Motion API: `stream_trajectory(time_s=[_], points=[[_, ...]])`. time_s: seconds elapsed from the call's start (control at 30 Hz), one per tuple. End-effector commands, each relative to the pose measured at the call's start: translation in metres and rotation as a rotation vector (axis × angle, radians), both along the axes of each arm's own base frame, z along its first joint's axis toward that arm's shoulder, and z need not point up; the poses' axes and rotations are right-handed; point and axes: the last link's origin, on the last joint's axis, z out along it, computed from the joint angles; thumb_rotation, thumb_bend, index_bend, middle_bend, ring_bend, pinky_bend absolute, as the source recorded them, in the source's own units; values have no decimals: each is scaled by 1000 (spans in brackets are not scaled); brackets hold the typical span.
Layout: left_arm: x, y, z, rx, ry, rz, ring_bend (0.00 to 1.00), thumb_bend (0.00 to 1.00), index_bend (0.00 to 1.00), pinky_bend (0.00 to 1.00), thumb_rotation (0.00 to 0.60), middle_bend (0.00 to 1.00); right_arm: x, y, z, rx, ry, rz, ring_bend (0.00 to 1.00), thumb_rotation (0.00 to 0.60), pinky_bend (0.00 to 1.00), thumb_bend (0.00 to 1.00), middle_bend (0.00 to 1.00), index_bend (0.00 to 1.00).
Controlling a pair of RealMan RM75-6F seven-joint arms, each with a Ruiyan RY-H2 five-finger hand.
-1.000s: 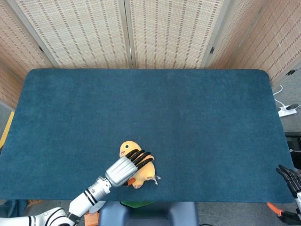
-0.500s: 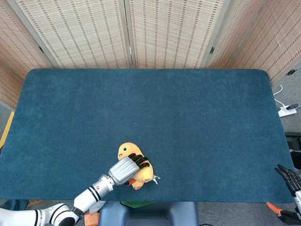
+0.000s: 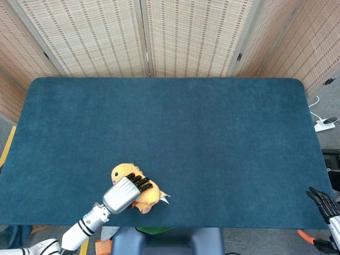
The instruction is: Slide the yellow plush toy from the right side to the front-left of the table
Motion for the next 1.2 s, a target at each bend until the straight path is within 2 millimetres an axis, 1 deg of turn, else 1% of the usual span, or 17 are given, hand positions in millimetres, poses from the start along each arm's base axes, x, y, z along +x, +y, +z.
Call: stream_trajectory(time_s=[0.03,0.17,0.3,0.47,0.6,0.67,0.7,0.73,0.8,0.83,0.93,0.97,1.0,1.03,1.07,1.13,1.2], points=[[-33,-16,34,47,28,-9,649,652,740,935,600,864,6,2,-4,6,8,12,0,600,0,66,0,0],[-68,-19,56,84,66,22,649,651,741,934,600,863,16,3,-13,24,19,31,0,600,0,66,0,0],[-107,-11,69,83,69,62,656,649,740,940,600,860,29,3,-22,43,38,51,0,600,0,66,0,0],[-149,1,73,38,67,136,665,630,734,946,600,848,44,3,-30,49,61,60,0,600,0,66,0,0],[-178,4,74,18,97,175,665,604,710,945,600,801,52,2,-37,60,75,58,0,600,0,67,0,0],[-185,5,74,2,94,190,664,532,665,943,600,748,55,1,-40,65,77,55,0,600,0,68,0,0],[-190,5,74,-8,94,198,662,486,619,940,600,710,57,1,-41,68,78,56,0,600,0,68,0,0],[-192,4,74,-15,94,204,654,440,550,932,600,661,58,0,-42,70,80,57,0,600,0,68,0,0],[-196,3,73,-32,90,219,593,370,330,863,600,508,60,-1,-44,73,84,62,0,600,0,69,0,0],[-197,2,73,-43,81,228,537,343,203,783,600,410,62,-2,-45,75,84,66,0,600,0,70,0,0],[-197,2,73,-49,74,232,410,301,63,600,600,262,62,-2,-46,76,84,67,0,600,0,73,0,0],[-197,1,73,-54,67,237,295,271,17,473,600,161,63,-2,-46,77,84,69,0,600,0,75,0,0],[-196,-4,74,-81,28,270,175,247,1,365,600,75,65,-3,-46,76,83,75,0,600,0,76,0,0],[-195,-6,75,-92,10,283,91,233,0,306,600,24,65,-3,-46,75,82,76,0,600,0,80,0,0],[-193,-7,75,-101,-6,293,37,223,0,266,600,3,65,-2,-46,76,82,78,0,600,0,83,0,0],[-188,-10,77,-115,-42,313,2,212,0,223,600,0,65,-1,-46,78,78,82,0,600,0,87,0,0],[-182,-10,80,-110,-76,320,0,209,0,200,600,0,65,0,-46,81,71,87,0,600,0,87,0,0]])
